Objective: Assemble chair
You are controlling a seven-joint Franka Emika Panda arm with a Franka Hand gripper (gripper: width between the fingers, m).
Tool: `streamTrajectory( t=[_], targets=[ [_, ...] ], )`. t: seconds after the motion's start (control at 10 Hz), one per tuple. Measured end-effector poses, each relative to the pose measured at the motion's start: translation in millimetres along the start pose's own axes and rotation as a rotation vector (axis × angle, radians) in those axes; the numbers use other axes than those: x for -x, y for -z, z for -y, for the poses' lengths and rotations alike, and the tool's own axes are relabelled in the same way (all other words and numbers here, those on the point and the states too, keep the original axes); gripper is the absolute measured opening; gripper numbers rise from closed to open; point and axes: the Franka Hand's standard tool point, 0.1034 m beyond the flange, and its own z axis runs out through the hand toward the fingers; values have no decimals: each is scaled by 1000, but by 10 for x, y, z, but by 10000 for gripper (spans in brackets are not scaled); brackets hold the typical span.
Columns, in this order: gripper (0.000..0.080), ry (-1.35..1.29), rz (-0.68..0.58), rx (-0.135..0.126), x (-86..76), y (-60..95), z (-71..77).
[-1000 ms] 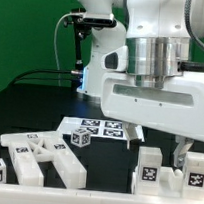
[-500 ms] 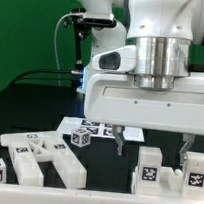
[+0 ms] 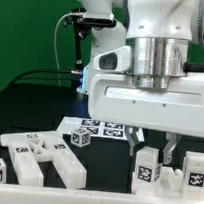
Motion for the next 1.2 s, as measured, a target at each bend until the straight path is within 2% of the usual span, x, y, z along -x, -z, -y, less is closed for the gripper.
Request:
streamTrajectory(
  t=[0.3, 0.5, 0.7, 0.8, 0.9, 1.1, 1.2],
  targets=[
    [282, -606, 24, 16, 12, 23, 7],
    [282, -927, 66, -5, 20, 26, 17],
    [284, -1080, 73, -4, 22, 29, 23],
    [286, -1091, 72, -2, 21, 27, 19],
    [286, -992, 69, -1, 31, 22, 18],
    [601, -764, 67, -2, 48, 13, 14],
    [635, -508, 58, -4, 42, 22, 25]
  ],
)
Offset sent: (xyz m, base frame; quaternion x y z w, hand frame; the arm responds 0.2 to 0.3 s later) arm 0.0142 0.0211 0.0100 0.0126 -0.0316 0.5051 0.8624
